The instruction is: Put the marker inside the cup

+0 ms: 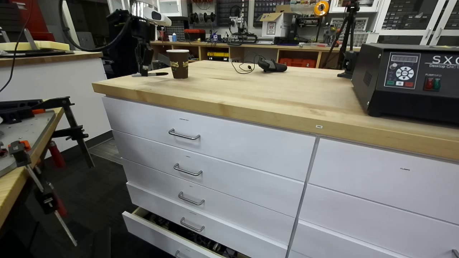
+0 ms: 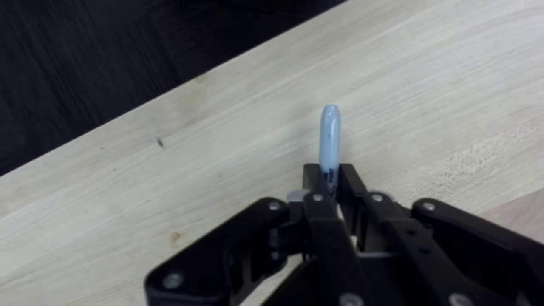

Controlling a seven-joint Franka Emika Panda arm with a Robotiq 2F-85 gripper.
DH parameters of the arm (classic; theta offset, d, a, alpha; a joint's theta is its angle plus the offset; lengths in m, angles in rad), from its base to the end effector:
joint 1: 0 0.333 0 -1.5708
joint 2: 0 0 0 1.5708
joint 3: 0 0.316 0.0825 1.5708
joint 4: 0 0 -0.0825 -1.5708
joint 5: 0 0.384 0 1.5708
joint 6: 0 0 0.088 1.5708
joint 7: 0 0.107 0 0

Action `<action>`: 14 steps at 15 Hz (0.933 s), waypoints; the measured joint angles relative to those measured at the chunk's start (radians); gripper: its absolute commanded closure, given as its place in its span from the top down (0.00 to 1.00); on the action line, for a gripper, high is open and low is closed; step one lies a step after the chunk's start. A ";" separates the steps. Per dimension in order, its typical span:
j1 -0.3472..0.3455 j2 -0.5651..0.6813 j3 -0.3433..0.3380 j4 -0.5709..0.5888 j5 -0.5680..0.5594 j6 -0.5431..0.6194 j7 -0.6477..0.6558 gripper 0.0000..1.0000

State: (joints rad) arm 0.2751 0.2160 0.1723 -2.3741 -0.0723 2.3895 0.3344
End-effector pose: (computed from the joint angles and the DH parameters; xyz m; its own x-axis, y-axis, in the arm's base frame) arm 0.4366 0.2113 0.2193 0.9697 0.1607 -0.1839 0.1752 -0.9824 0.0653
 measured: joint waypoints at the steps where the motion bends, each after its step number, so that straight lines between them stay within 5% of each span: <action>1: 0.000 -0.020 0.000 0.000 0.000 -0.034 -0.008 0.03; 14: -0.009 -0.209 0.003 0.028 0.000 -0.147 -0.025 0.03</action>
State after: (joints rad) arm 0.2657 0.0072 0.1753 -2.3458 -0.0724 2.2424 0.3092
